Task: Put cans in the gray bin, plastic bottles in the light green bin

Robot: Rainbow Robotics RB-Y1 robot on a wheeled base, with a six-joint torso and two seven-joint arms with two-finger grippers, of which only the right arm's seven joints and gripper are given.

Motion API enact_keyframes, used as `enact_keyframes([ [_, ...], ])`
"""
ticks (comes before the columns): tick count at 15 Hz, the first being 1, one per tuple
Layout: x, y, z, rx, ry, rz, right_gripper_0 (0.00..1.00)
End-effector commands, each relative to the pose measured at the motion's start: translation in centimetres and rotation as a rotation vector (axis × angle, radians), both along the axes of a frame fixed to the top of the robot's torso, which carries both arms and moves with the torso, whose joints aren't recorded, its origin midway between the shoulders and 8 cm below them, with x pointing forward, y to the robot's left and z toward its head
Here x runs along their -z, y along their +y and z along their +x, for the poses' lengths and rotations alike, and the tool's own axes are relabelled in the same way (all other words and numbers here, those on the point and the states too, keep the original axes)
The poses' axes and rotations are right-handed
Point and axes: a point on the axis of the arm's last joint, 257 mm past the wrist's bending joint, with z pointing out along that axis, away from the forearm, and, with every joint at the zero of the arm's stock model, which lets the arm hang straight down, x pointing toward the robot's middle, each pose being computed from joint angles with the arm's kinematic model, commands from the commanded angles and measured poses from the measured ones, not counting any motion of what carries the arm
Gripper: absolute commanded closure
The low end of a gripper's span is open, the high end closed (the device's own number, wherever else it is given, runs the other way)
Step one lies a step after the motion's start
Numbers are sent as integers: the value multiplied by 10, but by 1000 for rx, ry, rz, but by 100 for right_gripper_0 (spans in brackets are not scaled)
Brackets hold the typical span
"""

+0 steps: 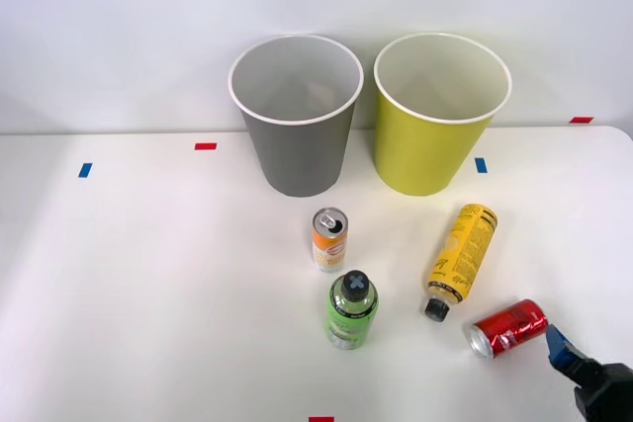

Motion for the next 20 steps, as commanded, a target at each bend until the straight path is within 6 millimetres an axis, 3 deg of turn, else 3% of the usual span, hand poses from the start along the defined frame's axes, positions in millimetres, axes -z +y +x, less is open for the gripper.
enact_keyframes([
  [1, 13, -8, 0, 143, 94, 175, 0],
  [4, 20, -2, 3, 202, 171, 275, 0],
  [13, 7, 40, 37, 196, 259, 416, 0],
  [16, 16, 40, 46, 205, 249, 444, 0],
  [20, 18, 38, 44, 281, 249, 508, 0],
])
